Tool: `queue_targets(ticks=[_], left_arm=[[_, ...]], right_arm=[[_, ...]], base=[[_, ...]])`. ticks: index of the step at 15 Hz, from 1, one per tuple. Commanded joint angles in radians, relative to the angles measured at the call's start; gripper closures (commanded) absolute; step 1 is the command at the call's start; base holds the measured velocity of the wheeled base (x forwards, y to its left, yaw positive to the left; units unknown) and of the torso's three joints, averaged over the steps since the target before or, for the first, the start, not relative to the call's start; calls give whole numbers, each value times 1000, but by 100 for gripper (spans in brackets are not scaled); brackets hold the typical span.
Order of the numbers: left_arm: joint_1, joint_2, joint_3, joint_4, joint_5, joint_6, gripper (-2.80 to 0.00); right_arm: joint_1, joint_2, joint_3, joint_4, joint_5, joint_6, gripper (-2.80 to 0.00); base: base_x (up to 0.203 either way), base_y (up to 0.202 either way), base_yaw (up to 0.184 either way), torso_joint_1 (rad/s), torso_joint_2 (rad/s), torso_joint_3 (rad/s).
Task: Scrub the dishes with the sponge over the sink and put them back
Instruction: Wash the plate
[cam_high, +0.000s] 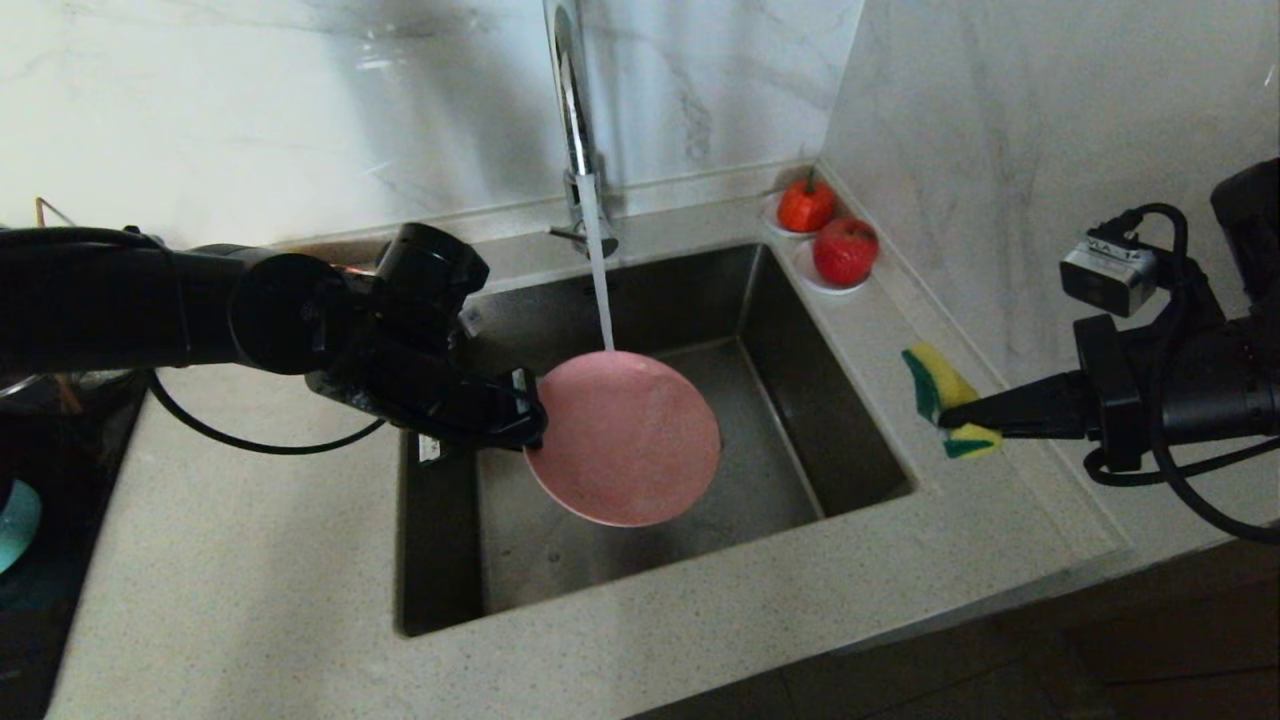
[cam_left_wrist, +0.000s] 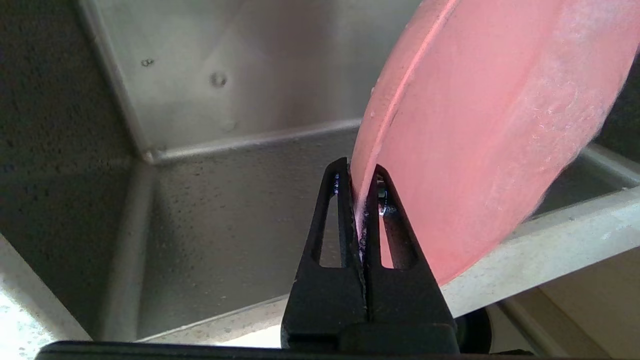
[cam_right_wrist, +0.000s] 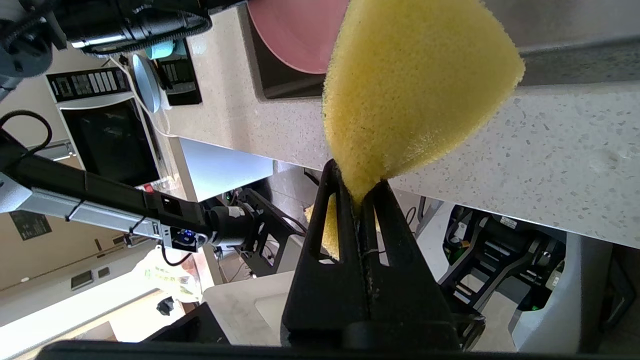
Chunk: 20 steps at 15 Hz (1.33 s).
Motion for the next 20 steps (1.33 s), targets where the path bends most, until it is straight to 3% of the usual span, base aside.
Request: queue_targets(ticks=[1, 4, 8, 10, 12, 14, 20], left_arm=[[2, -18, 22, -6, 25, -5, 0], [4, -22, 24, -84, 147, -18, 0], [4, -99, 50, -153, 186, -31, 0], [5, -165, 60, -155, 242, 3, 0], [5, -219, 64, -178, 363, 90, 0], [6, -282, 106, -259, 437, 206, 0], [6, -452, 381, -579, 497, 505, 0]], right_arm=[[1, 1, 2, 2, 4, 2, 0], [1, 1, 3, 2, 4, 2, 0], [1, -7, 9, 2, 4, 2, 0], [1, -13, 12, 3, 4, 2, 0], [2, -20, 14, 6, 6, 2, 0], [4, -28, 15, 12, 6, 4, 0], [7, -33, 20, 24, 6, 4, 0]], base=[[0, 0, 0, 0, 0, 0], [0, 0, 0, 0, 0, 0], [0, 0, 0, 0, 0, 0], [0, 0, 0, 0, 0, 0], [0, 0, 0, 0, 0, 0], [0, 0, 0, 0, 0, 0], [0, 0, 0, 0, 0, 0]])
